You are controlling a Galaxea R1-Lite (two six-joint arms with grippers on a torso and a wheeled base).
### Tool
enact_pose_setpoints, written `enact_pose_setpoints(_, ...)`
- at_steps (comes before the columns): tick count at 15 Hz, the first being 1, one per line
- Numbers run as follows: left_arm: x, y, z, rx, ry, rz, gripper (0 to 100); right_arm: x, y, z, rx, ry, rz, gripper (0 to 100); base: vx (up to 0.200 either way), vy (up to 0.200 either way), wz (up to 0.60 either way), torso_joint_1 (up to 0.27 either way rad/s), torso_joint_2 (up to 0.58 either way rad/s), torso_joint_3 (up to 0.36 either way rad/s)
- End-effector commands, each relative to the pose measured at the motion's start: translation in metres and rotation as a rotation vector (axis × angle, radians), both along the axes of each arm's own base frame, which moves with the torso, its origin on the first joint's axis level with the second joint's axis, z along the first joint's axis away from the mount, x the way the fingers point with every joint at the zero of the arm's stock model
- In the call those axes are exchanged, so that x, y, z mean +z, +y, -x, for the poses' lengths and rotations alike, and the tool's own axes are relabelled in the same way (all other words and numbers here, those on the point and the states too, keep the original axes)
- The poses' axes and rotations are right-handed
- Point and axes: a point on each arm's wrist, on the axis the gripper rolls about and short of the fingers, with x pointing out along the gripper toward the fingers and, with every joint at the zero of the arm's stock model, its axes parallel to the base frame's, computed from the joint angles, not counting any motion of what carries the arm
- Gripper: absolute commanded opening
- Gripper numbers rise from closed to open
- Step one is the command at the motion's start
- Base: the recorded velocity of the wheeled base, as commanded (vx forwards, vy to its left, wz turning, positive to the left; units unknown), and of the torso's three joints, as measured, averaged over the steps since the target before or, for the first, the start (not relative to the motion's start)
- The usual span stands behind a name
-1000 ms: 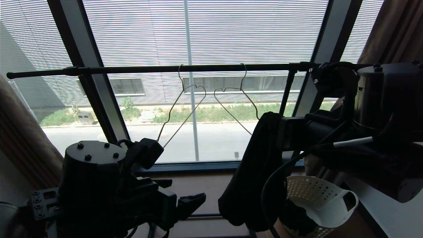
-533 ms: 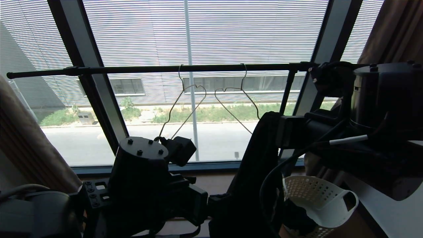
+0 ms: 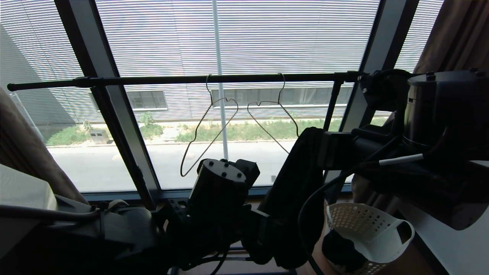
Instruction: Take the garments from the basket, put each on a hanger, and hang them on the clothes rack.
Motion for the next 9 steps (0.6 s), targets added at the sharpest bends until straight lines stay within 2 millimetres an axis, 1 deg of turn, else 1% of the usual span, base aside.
enact_pose_setpoints(1, -0.009, -0.014, -0.004, -0.002, 0.003, -0.018, 100, -0.002, 0.002, -0.002, -0.002, 0.005, -0.002, 0, 0.000, 0.000, 0.00, 0.000, 0.00, 0.000)
enact_pose_setpoints(5, -0.009, -0.010, 0.003, 0.010, 0.014, -0.020, 100, -0.006, 0.010, -0.011, -0.071, 0.003, 0.005, 0, 0.000, 0.000, 0.00, 0.000, 0.00, 0.000)
enact_pose_setpoints(8, -0.011, -0.011, 0.001, 0.029, 0.005, -0.029, 100, 0.000, 0.012, -0.013, -0.118, -0.020, -0.013, 0, 0.000, 0.000, 0.00, 0.000, 0.00, 0.000)
enact_pose_setpoints(9, -0.010, -0.013, -0.001, 0.043, 0.003, -0.018, 100, 0.003, 0.013, -0.015, -0.158, -0.034, -0.018, 0, 0.000, 0.000, 0.00, 0.000, 0.00, 0.000)
